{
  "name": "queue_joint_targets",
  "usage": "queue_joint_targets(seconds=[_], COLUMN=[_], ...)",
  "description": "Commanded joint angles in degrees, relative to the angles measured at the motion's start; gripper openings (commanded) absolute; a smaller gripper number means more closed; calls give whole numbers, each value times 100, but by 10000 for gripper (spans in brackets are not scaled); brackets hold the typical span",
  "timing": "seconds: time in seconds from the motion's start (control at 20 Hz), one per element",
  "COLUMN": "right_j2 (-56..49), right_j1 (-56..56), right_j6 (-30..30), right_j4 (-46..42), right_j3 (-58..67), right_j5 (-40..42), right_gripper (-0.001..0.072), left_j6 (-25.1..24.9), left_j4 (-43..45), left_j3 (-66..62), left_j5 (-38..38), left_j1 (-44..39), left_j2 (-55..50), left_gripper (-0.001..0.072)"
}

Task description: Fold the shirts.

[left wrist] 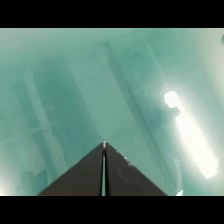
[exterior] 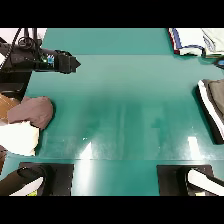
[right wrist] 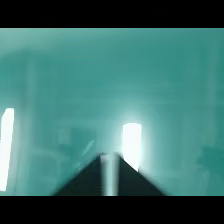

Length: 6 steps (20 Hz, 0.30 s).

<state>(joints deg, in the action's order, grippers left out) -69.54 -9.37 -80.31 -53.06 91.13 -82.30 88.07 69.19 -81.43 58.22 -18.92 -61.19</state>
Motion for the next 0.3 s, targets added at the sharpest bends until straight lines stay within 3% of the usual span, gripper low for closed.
queue_joint_targets(seconds=[0.0, 0.25], right_j2=[2, 0], right_j1=[1327, 1821], right_j6=[70, 87], right_j4=[44, 55], right_j3=[247, 245], right_j5=[114, 103], right_gripper=[17, 16], left_j6=[0, 2], left_j4=[0, 0], left_j3=[0, 0], left_j5=[-125, -321], left_j1=[-2, -2], left_j2=[0, 2], left_gripper=[25, 25])
